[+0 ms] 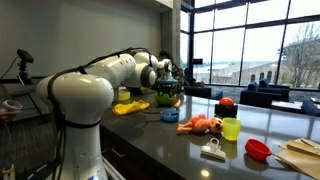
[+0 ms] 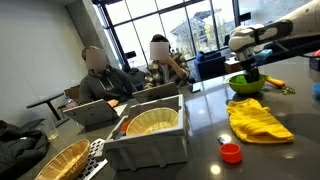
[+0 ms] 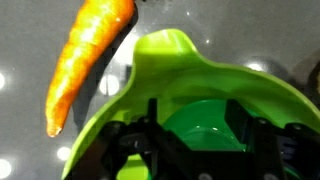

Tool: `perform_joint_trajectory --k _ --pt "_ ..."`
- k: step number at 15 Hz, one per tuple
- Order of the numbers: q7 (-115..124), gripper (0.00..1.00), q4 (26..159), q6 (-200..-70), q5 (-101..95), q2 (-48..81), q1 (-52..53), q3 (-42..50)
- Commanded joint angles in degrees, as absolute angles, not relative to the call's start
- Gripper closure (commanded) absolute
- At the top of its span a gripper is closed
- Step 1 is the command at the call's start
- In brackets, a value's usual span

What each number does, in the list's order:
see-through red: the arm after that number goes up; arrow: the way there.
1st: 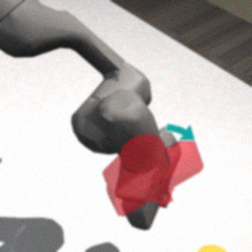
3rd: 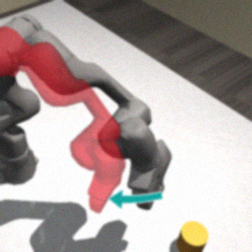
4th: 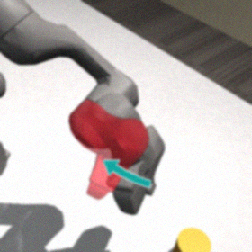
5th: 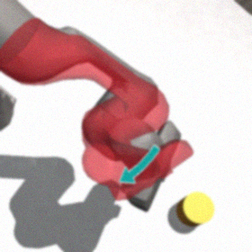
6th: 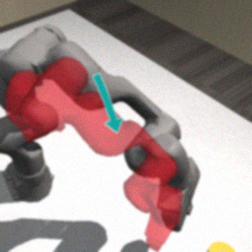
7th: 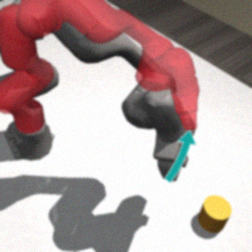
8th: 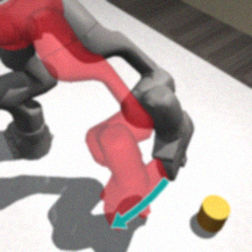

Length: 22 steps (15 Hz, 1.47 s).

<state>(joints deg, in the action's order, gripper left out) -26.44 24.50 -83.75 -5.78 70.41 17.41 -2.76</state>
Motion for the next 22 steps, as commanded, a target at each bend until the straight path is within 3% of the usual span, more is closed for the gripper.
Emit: perform_joint_trajectory --k 1,6,7,8,13,14,15,22 --pt "-26.2 0.62 26.5 -83.5 -6.1 68.8 17.5 -2.4" --pt "-26.2 0.98 26.5 -83.5 -6.1 68.8 17.5 -2.4" --pt "-26.5 1.00 19.7 -80.5 -6.4 72.5 17.6 -2.5" --pt "-26.2 1.00 26.4 -83.2 -6.1 68.8 17.5 -2.3" --pt "-26.0 1.00 26.3 -83.4 -6.2 68.8 17.5 -2.2" --pt "-26.2 1.00 19.5 -80.5 -6.4 72.5 17.6 -2.4" --pt "-25.7 1.00 26.1 -83.2 -6.1 68.7 17.4 -2.2" --pt "-19.0 1.00 25.0 -88.4 -9.6 68.0 18.8 1.3"
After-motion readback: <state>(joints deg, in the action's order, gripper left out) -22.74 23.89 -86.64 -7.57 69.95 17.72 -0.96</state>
